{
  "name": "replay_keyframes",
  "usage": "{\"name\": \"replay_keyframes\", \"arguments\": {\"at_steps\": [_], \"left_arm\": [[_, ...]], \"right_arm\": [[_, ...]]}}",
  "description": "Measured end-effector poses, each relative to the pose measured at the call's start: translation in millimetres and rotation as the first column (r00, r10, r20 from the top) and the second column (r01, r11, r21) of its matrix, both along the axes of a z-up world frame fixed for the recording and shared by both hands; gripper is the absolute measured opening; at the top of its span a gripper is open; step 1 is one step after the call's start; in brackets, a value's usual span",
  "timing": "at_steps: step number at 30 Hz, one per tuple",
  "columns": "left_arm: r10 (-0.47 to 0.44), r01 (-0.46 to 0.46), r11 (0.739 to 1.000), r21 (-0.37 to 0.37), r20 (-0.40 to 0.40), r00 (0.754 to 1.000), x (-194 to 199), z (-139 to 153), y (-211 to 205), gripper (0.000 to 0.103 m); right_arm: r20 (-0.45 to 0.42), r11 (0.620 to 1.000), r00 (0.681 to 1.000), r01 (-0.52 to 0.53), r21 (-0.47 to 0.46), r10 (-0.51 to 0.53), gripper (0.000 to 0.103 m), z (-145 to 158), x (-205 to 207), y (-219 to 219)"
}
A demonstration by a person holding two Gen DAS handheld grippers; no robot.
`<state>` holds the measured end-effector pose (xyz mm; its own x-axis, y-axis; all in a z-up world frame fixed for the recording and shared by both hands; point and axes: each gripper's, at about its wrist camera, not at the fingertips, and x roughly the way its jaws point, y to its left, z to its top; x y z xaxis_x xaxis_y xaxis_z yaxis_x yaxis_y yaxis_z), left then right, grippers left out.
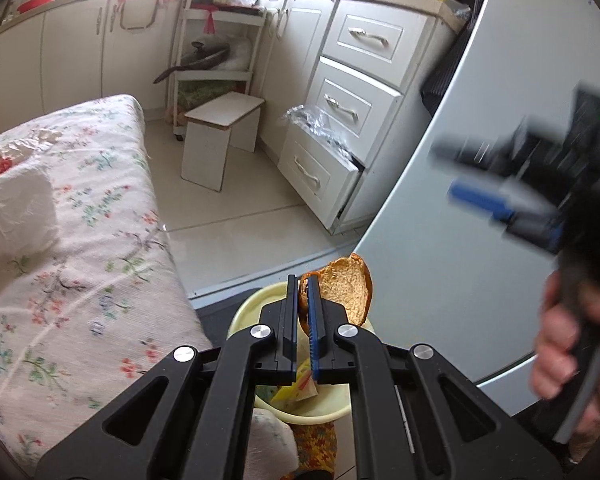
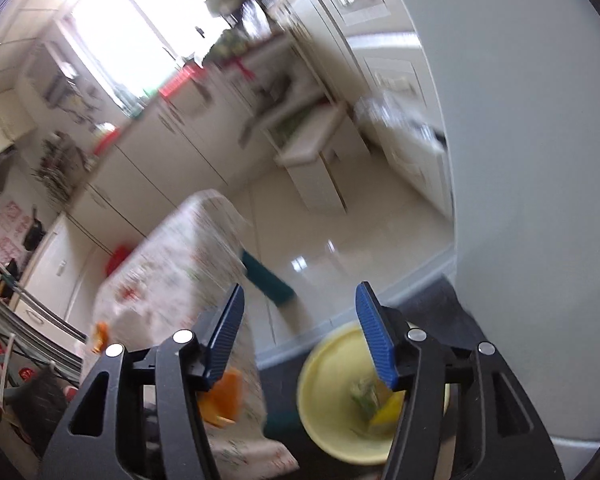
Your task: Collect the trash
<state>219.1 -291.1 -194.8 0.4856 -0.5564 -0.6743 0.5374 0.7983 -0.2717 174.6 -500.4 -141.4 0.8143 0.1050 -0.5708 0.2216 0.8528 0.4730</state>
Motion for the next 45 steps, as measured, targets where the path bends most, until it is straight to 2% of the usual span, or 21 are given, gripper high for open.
{"name": "replay_keyframes", "arguments": {"at_steps": [5, 12, 16, 18, 21, 28, 35, 45], "left_arm": [[-0.016, 0.017, 1.000, 0.023, -0.030, 0.999, 1, -14, -18, 0.004], [-0.017, 0.020, 0.998, 0.055, -0.069, 0.998, 2, -30, -40, 0.006], [-0.012, 0.018, 0.997, 0.071, -0.092, 0.996, 5, -36, -49, 0.017], [-0.006, 0.012, 0.997, 0.072, -0.090, 0.996, 4, -36, -51, 0.031], [-0.005, 0.011, 0.997, 0.074, -0.079, 0.997, 2, -33, -51, 0.039], [0.003, 0.002, 0.997, 0.075, -0.060, 0.998, -1, -22, -45, 0.048], [0.018, -0.017, 0.996, 0.087, -0.016, 1.000, -9, -7, -32, 0.061], [0.076, -0.082, 0.986, 0.143, 0.042, 0.996, -12, 13, 15, 0.079]], "right_arm": [[0.080, 0.999, 0.997, 0.005, -0.041, -0.002, 0.062, 18, -8, 1], [0.103, 1.000, 0.994, 0.019, 0.018, -0.021, 0.062, 17, -9, -14], [0.115, 1.000, 0.993, 0.013, 0.022, -0.015, 0.062, 20, -11, -12], [0.118, 1.000, 0.993, 0.010, 0.028, -0.014, 0.062, 20, -10, -12], [0.120, 0.999, 0.993, 0.006, 0.033, -0.010, 0.062, 21, -8, -11], [0.118, 1.000, 0.993, -0.006, 0.027, 0.003, 0.062, 20, -6, -8], [0.115, 1.000, 0.993, -0.019, 0.013, 0.017, 0.065, 22, 0, -1], [0.108, 0.997, 0.991, -0.074, -0.018, 0.076, 0.066, 27, 12, 24]]}}
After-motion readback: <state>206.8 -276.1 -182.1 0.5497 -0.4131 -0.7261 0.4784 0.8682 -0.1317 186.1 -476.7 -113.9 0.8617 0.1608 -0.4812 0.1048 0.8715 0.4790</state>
